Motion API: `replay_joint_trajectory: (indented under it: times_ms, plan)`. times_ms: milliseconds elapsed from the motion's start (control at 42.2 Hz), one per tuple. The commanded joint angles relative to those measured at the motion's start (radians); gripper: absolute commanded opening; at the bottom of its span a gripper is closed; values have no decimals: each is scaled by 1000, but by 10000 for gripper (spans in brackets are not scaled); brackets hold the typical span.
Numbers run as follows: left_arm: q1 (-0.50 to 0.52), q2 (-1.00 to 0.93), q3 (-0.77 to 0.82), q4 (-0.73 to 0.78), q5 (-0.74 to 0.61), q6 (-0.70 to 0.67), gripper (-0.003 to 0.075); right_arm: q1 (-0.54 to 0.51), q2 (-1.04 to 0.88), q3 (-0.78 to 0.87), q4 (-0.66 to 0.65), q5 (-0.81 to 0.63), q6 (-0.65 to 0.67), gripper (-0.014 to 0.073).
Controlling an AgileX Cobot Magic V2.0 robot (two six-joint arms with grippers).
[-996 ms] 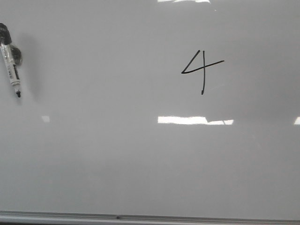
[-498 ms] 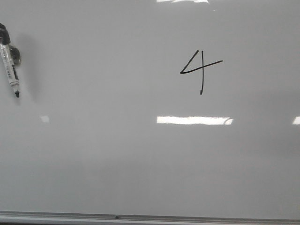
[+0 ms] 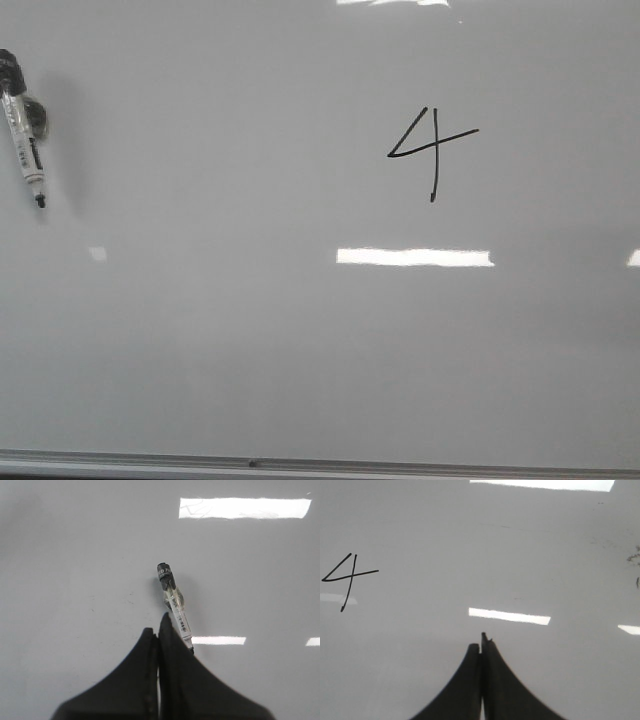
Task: Write number 4 on whiteboard
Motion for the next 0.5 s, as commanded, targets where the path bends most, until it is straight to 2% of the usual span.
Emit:
replay_joint_trajectory:
  times_ms: [0,332,474]
  plan:
    - [-7,-14,5,0,-82,0,-20,-6,-18,-15,-10,-91,-7,-69]
    - [-7,-14,5,0,-82,0,-20,-6,-19,-15,-10,-95,-6,-69]
    - [-7,-14,5,0,-82,0,-20,-6,-19,-15,-49,-116,58,-69]
